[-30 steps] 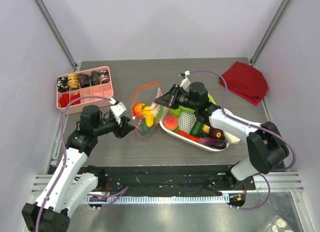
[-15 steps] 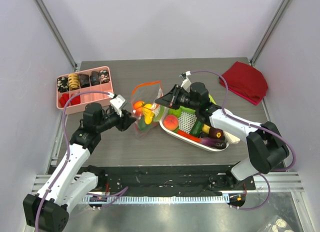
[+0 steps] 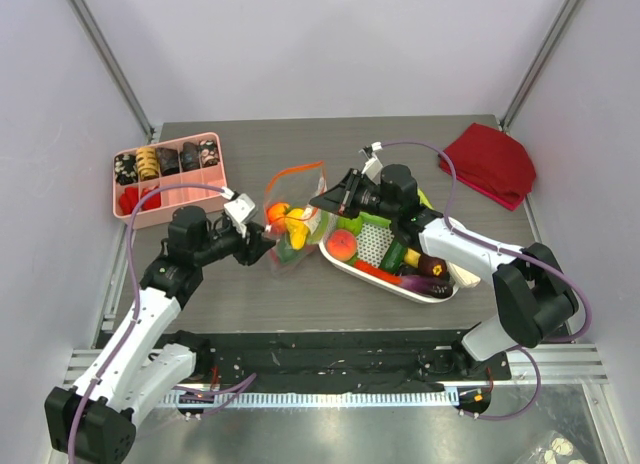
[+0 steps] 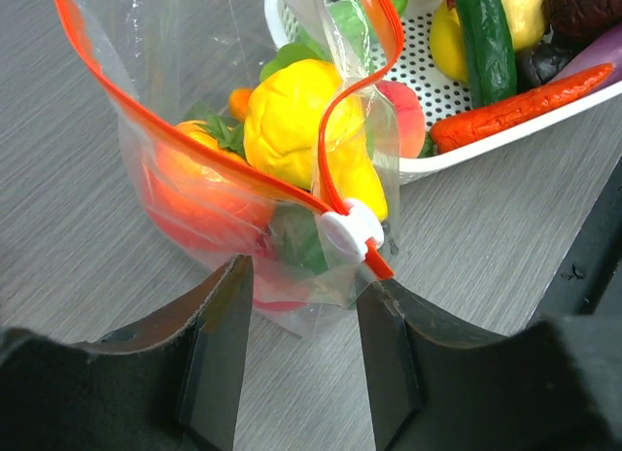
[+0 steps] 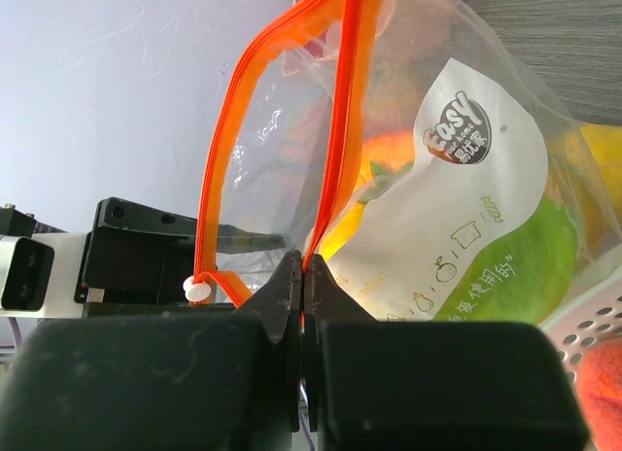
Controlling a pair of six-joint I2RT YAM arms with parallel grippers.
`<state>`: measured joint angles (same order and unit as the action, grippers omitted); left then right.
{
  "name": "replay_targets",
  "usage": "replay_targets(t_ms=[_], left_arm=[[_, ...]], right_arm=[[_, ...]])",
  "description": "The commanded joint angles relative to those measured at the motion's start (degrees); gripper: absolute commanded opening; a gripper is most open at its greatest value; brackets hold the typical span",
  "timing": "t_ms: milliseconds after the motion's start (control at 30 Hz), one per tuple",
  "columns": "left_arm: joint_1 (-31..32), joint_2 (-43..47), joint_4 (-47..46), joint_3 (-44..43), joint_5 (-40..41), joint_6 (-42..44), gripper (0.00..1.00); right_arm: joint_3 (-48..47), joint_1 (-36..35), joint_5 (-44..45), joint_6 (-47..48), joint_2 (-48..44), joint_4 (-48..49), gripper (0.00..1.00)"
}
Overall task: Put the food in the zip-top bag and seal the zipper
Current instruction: Zip the zipper food storage bag at the center of the board.
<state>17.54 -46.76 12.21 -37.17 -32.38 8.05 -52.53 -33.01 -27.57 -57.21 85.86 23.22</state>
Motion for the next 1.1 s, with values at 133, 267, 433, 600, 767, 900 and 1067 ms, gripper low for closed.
replay_targets(t_ms=[133,267,433,600,767,900,1067], left_arm=[[0.3,0.5,-2.1,-2.2,1.9,-2.8,0.19],[0.3,-0.3,-3.5,-4.8,3.2,-6.7,0.0],[0.3,-0.8,-2.7,-6.7,1.5,-6.8,0.0],[0.3,-0.3,3.6,-8.5,-0.9,1.0,0.0],[0.3,-0.8,7.2,-10.3,-3.5,5.2,0.0],[0.3,-1.3,7.9,-11.0,-4.2,6.7,0.0],[0.3,-1.6,7.8,-11.0,-5.8,7.9,0.0]], right_arm=[[-0.1,0.3,-0.8,0.8,-1.3,2.9,0.01],[-0.6,0.3,-1.7,5.1,-1.7,0.2,0.01],[-2.8,0.3,-4.1,8.7,-1.3,-2.4,0.39],[-7.3,0.9,-8.3,21.7,-3.3,-12.3,0.6],[-9.3,1.3,-12.5,50.0,-9.7,-20.7,0.61],[-10.2,1.3,-15.0,71.1,-12.6,-28.0,0.61],[-12.1,0.3,-21.4,85.6,-12.0,-25.2,0.69]])
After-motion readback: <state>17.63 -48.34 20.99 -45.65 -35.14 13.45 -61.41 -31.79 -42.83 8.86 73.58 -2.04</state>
